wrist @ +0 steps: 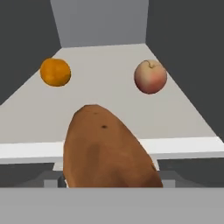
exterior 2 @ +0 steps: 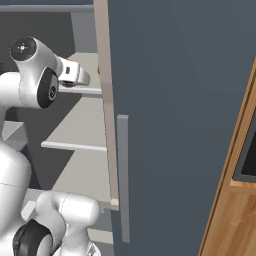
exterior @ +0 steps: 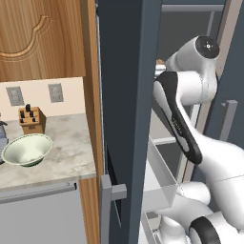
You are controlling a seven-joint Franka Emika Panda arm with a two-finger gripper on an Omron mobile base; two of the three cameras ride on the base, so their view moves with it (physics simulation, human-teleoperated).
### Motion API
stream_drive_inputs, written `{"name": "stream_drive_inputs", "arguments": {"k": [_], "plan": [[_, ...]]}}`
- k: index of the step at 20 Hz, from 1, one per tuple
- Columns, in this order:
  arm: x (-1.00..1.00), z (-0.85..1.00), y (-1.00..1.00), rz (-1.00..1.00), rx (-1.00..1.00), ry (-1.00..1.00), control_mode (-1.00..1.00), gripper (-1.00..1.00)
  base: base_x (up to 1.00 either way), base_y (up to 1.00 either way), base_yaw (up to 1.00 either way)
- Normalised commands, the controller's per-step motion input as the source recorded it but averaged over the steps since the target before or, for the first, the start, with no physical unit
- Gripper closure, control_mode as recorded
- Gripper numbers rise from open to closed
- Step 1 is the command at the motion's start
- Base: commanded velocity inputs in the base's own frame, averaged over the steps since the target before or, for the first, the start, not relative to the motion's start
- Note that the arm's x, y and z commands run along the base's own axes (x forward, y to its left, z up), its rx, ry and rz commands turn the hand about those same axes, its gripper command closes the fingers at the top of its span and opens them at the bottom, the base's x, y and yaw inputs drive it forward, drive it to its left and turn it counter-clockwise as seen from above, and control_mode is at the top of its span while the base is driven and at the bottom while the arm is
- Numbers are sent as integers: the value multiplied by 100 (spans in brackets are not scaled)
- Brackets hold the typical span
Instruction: Take the orange, potato, and peach from the freezer and place them in the bowl on the counter.
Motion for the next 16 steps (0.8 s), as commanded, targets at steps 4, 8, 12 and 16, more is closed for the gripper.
{"name": "stream_drive_inputs", "arguments": {"k": [4,8,12,16], "plan": [[-100,0,-5,0,0,9,-100,100,0,0,0],[-100,0,-11,0,0,6,-100,100,0,0,0],[-93,0,-20,0,0,1,-100,100,0,0,0],[-89,0,-19,0,0,3,-100,100,0,0,0]]}}
